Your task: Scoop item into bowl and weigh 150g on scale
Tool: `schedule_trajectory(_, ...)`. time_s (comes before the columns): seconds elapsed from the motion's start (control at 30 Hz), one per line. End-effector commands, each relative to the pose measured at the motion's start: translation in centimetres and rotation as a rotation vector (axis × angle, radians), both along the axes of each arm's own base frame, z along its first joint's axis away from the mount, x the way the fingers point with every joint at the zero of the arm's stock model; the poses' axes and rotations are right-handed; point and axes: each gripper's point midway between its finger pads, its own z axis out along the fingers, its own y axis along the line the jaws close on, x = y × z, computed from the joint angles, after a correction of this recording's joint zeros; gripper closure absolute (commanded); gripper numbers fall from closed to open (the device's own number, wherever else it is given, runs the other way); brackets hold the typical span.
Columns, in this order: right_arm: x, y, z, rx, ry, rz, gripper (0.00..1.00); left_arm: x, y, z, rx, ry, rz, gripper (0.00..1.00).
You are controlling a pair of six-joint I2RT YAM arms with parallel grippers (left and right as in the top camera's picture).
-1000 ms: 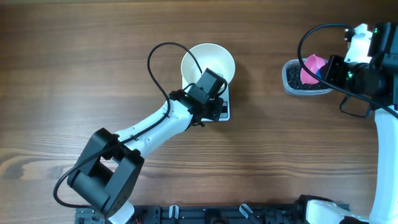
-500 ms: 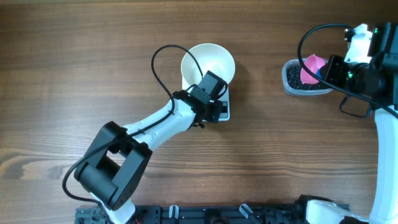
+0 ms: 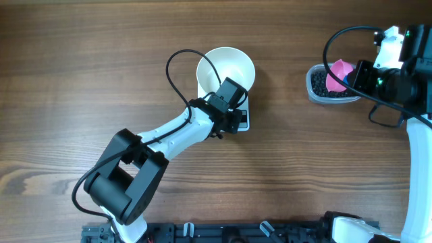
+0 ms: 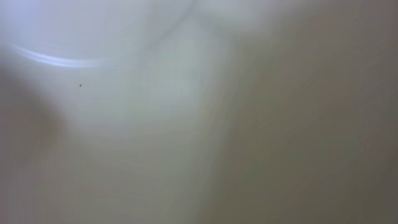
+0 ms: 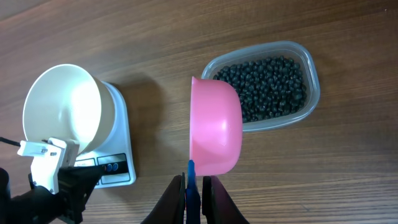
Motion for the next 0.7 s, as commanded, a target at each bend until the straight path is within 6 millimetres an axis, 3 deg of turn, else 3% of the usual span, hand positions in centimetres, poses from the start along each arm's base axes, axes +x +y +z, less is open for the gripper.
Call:
schedule_trajectory(0.0, 0.2, -0.1, 0.4, -0.01, -0.013, 0.013, 0.96, -0.1, 0.5, -1.3, 0.034, 0.01, -0.004, 0.96)
schedule_trajectory(0.67, -0.3, 0.0, 0.1, -0.008, 0.009, 0.015, 0.95, 0.1, 1.2, -2.7, 0.033, 0.05, 0.019, 0.96)
